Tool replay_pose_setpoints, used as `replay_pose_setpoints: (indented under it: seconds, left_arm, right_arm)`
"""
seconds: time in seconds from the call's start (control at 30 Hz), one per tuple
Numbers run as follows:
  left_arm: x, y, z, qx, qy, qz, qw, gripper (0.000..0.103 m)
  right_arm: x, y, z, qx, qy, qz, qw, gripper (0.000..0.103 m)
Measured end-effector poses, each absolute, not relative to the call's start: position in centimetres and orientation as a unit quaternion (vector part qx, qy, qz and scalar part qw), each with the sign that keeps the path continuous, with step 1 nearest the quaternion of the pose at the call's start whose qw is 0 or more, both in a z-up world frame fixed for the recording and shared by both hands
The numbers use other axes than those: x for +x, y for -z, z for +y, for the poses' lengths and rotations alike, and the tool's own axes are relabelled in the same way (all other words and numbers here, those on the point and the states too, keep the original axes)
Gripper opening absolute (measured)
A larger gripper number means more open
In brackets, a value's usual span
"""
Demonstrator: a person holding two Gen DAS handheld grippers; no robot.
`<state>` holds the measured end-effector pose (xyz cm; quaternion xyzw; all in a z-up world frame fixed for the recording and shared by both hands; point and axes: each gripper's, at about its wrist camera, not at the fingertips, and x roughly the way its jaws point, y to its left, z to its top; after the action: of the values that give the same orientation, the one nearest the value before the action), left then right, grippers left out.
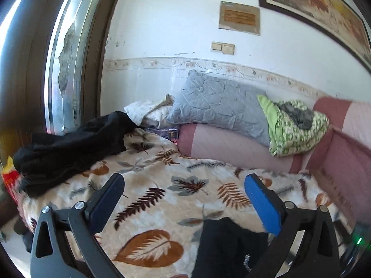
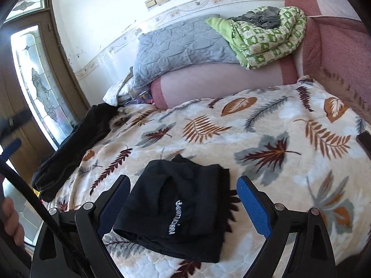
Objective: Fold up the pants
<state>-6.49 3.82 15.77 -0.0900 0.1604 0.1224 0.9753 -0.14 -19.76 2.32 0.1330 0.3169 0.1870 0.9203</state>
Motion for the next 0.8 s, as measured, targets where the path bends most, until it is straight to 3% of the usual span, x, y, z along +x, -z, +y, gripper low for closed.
replay_pose_setpoints:
  seconds: [0.17,0.5,0.8]
  left_arm:
    - [-4.1,-13.7,5.4,-0.137,-0.104,0.254,0.952,0.103]
    - [-2.7,-9.2,4.4,-0.051,-0.126,0.335,0.932,0.103]
    - [-1.0,-5.5,4.4,-0.061,-0.128,0.413,0.900,0.103]
  right_arm:
    - [-0.5,-0.7,-19.1,0.119,-0.178,0.334,0.918,0.096]
    - [-0.2,1.5,-18.1,0.098,-0.173,0.368,0.908,0.096]
    - [-0.6,2.2,-16.3,0.048,-0.180,0.371,0.910,0.096]
